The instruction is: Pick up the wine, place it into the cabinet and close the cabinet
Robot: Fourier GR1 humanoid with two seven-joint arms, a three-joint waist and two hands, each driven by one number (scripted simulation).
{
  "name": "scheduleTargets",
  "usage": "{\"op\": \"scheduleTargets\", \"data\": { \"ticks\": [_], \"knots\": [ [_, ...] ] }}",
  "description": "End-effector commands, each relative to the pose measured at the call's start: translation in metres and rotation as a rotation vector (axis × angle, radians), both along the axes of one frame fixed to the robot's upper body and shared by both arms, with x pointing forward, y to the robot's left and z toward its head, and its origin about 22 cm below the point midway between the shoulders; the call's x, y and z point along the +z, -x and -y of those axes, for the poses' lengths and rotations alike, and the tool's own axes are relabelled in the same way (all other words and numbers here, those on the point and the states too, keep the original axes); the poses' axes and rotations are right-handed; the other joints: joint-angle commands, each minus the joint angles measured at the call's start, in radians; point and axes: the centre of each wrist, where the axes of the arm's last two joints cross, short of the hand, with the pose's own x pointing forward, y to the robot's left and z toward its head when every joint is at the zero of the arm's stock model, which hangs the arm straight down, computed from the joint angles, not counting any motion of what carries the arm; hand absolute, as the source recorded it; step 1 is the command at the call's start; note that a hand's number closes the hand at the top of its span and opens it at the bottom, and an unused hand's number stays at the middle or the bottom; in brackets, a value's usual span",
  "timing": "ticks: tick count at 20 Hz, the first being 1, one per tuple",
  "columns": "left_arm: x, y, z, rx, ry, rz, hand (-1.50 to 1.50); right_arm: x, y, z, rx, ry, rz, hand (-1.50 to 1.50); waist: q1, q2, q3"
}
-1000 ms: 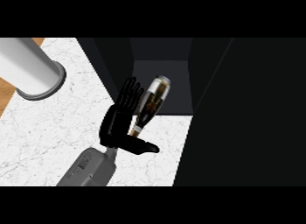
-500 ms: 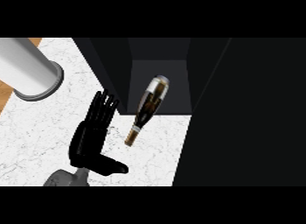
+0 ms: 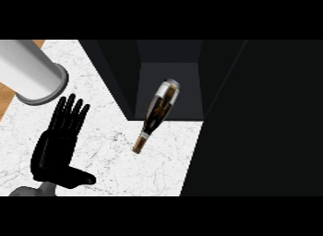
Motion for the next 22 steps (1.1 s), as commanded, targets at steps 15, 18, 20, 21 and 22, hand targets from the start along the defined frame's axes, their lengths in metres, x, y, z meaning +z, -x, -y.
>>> {"op": "scheduleTargets", "data": {
  "ticks": [15, 18, 20, 21, 22],
  "knots": [
    [0.029, 0.013, -0.089, 0.028, -0.042, 0.021, -1.5, 0.049, 0.019, -0.018, 0.187, -0.165, -0.054, 1.5, 0.015, 0.002, -0.003],
    [0.025, 0.009, -0.093, 0.03, -0.042, 0.023, -1.5, 0.04, 0.013, -0.025, 0.182, -0.186, -0.041, 1.5, 0.014, 0.004, -0.005],
    [0.029, 0.007, -0.098, 0.022, -0.041, 0.03, -1.5, 0.042, 0.01, -0.025, 0.206, -0.185, -0.043, 1.5, 0.028, 0.008, -0.006],
    [0.029, 0.005, -0.092, 0.004, -0.016, 0.041, -1.5, 0.036, 0.004, -0.029, 0.187, -0.193, -0.041, 1.5, 0.031, 0.01, -0.006],
    [0.031, 0.005, -0.089, 0.0, -0.039, 0.038, -1.5, 0.031, 0.002, -0.033, 0.199, -0.202, -0.044, 1.5, 0.037, 0.009, -0.005]
  ]
}}
